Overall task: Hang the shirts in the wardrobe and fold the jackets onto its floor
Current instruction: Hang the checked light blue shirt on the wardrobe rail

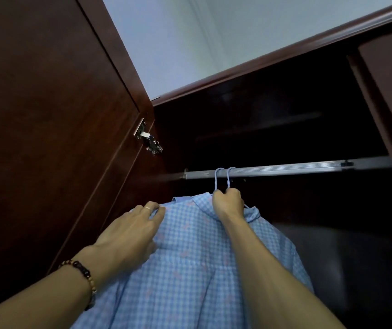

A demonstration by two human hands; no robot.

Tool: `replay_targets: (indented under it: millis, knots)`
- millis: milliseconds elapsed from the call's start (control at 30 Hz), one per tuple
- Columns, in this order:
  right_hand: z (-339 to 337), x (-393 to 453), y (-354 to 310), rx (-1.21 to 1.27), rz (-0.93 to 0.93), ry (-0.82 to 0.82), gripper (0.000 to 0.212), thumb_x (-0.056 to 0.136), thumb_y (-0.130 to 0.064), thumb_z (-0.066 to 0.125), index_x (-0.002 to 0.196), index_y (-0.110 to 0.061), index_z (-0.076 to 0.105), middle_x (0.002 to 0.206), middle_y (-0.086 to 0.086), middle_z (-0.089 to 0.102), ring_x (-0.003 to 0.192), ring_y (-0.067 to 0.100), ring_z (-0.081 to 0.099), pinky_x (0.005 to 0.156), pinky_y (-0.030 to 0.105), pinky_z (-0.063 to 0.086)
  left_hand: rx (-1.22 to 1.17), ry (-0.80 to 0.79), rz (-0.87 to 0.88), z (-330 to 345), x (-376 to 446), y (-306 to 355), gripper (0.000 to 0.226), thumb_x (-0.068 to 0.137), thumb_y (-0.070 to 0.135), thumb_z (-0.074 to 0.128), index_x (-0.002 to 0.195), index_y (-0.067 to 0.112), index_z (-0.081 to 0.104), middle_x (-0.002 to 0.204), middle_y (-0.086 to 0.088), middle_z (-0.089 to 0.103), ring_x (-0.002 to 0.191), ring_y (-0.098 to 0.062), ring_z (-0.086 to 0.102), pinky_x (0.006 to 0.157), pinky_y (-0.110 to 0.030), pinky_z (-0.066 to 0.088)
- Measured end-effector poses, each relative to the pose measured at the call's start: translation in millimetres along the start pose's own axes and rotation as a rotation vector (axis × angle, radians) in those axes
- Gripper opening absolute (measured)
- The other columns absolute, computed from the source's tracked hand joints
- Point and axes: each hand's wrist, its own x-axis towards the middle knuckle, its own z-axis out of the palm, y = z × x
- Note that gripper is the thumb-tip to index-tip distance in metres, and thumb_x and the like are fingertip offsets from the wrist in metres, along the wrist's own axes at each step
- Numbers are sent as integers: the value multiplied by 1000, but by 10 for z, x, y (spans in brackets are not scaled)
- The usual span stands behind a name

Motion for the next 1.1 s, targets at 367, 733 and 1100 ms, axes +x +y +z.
replay_targets:
  millis: [367, 733, 1100]
  knots:
    - [166, -1395, -242, -132, -282, 110, 59, 95, -21, 48, 150, -8, 29, 156, 9, 32, 143, 25, 30, 117, 46, 23, 152, -53, -80, -380, -1008, -181, 71, 97, 57, 15, 155, 17, 19, 162, -6, 20, 152, -24, 7, 122, -46, 6]
    - [169, -3467, -422, -149, -406, -307, 67, 94, -43, 24, 154, -14, 22, 164, 7, 8, 152, 24, 0, 118, 55, 1, 366, -226, -231, -1085, -2683, -151, 69, 91, 54, 30, 136, 9, 56, 138, -13, 58, 139, -32, 41, 113, -57, 29]
    - [-489, -5605, -1330, 238, -536, -669, 68, 96, -47, 19, 154, -13, 19, 163, 13, 13, 151, 29, 5, 118, 58, 6, 628, -368, -633, -2668, -4990, 428, 67, 93, 53, 30, 141, 11, 49, 144, -12, 51, 143, -32, 34, 115, -57, 23]
